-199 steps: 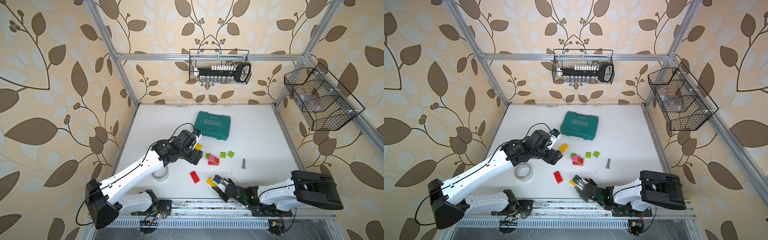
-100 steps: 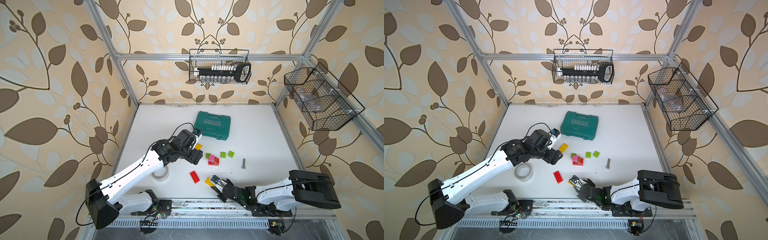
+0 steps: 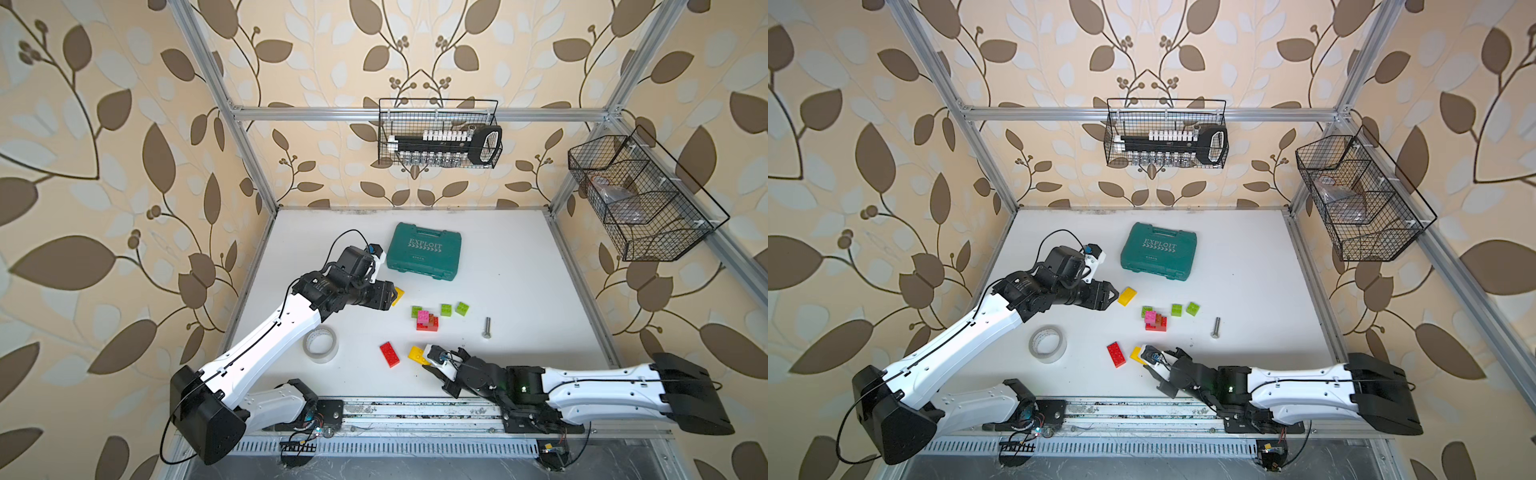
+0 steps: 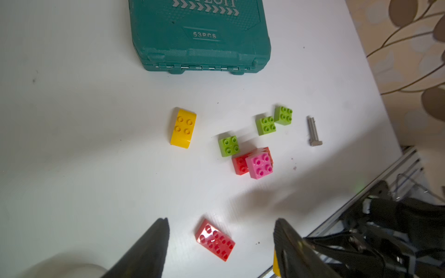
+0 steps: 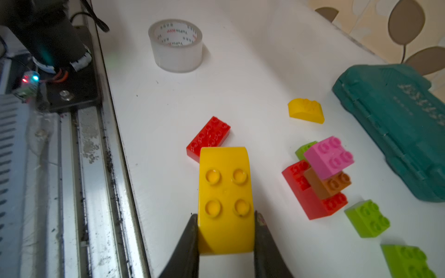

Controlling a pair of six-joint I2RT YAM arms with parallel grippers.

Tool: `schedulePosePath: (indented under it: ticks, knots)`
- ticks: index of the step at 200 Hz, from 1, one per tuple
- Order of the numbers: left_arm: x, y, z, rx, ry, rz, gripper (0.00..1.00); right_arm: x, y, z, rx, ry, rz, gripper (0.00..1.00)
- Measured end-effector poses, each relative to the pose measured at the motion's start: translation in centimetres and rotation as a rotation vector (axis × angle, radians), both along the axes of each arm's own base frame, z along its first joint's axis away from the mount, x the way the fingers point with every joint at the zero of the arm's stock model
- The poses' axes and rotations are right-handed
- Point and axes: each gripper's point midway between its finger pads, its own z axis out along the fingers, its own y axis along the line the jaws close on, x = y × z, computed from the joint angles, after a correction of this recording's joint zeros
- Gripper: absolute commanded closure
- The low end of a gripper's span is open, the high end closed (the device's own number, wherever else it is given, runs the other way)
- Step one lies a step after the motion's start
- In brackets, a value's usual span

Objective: Assemble the letter s with lego
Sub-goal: Pick up the lego brick from the center of the board, then assemble the lego brick with the lego brick.

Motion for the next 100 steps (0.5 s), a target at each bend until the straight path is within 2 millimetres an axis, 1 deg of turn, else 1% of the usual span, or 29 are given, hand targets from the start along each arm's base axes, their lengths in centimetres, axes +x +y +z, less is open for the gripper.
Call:
schedulePosePath:
  ticks: [16,28,40,62,79,100]
  knots:
    - [0.1,-0.7,-0.4,-0.080,0.052,0.020,0.30,1.0,-0.3,3.4,0.025,-0.062,0.007,0.87]
    - [0.1,-1.7,-0.8,-0.139,0.093,0.019,0.30,1.9,-0.6,5.0,0.015,-0.104,0.018,0.88]
    - [0.1,-2.8,-1.3,-0.201,0.143,0.019,0.30,3.2,-1.2,6.0,-0.017,-0.136,0.018,0.89]
    - [0.1,-4.2,-2.2,-0.296,0.222,0.025,0.27,6.7,-3.3,6.5,-0.092,-0.160,-0.010,0.91]
    - [0.0,-5.0,-2.3,-0.367,0.257,0.032,0.23,9.5,-5.5,6.0,-0.162,-0.146,-0.026,0.92]
    - [-0.1,-5.8,-2.5,-0.446,0.289,0.038,0.17,11.8,-7.3,5.3,-0.208,-0.090,-0.005,0.92]
